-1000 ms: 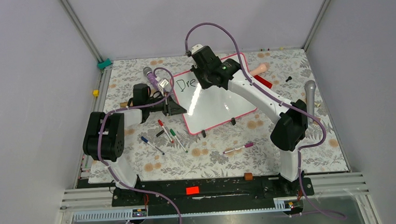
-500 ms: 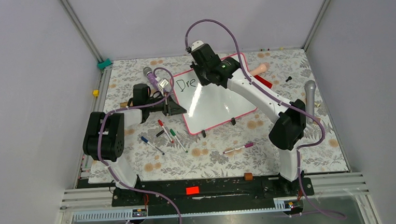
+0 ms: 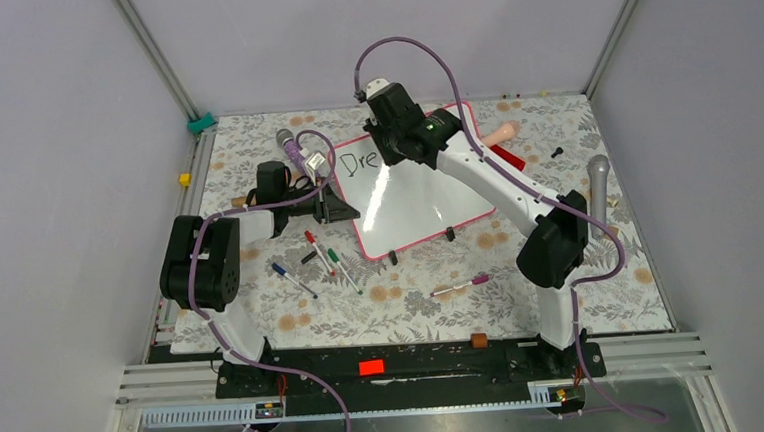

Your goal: Write a sentence on the whiteboard

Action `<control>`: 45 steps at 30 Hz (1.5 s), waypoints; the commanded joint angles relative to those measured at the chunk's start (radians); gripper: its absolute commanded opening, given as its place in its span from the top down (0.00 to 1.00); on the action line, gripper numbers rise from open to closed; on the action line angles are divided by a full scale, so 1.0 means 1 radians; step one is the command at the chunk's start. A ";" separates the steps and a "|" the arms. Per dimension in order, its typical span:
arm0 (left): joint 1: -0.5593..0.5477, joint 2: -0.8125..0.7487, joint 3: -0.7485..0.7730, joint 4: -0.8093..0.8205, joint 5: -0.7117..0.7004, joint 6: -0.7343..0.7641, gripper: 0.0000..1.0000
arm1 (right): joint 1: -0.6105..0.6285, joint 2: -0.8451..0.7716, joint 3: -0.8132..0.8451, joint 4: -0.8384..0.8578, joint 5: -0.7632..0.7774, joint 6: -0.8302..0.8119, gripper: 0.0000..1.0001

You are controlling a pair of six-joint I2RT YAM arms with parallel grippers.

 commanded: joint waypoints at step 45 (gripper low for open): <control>-0.001 0.028 0.006 -0.038 -0.132 0.048 1.00 | -0.012 -0.040 -0.088 -0.010 0.054 -0.010 1.00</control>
